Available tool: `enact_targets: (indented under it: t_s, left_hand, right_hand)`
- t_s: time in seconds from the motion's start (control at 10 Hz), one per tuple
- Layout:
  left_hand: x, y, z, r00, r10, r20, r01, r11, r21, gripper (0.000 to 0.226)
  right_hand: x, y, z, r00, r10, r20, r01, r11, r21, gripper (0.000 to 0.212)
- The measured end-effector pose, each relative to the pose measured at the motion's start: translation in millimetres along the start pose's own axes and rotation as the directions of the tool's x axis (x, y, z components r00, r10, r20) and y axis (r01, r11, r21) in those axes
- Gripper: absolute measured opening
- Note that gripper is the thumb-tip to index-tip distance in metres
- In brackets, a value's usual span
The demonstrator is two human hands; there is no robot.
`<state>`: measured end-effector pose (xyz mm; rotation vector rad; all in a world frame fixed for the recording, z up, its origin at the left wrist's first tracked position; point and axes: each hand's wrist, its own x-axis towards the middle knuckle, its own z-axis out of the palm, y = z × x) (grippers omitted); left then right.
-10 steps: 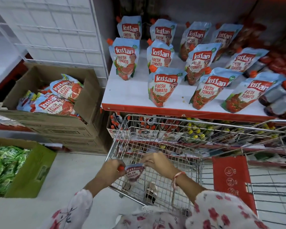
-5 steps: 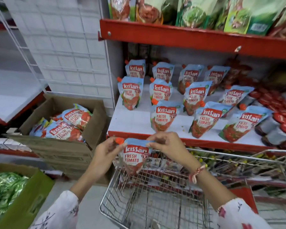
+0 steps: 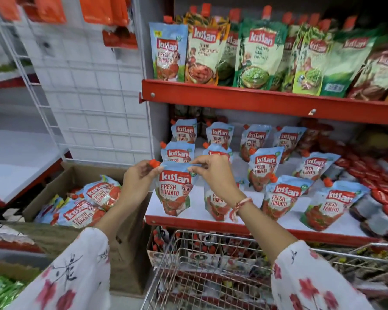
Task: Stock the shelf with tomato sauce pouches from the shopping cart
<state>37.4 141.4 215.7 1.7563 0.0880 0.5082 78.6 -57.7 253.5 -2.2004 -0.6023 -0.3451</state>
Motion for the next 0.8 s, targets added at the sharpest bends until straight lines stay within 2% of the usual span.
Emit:
enact_targets:
  t_s: [0.4,0.6,0.8]
  left_hand:
    - [28.5,-40.2,4.3,0.988,-0.157,0.008,0.152,0.970,0.188,0.014]
    - [23.2,-38.5,7.0,0.985,-0.175,0.006,0.169,0.961,0.218,0.022]
    - [22.6,-31.1,3.1,0.981,-0.190,0.050,0.169,0.947,0.274,0.025]
  right_hand:
    - [22.3,23.8,39.9,0.991,0.091,0.095,-0.074,0.982,-0.173,0.020]
    - [27.2,21.1,41.1,0.984,0.112,0.139,-0.071,0.961,-0.267,0.018]
    - [27.3,13.8,29.3,0.966,0.075,0.248,-0.004,0.961,-0.276,0.021]
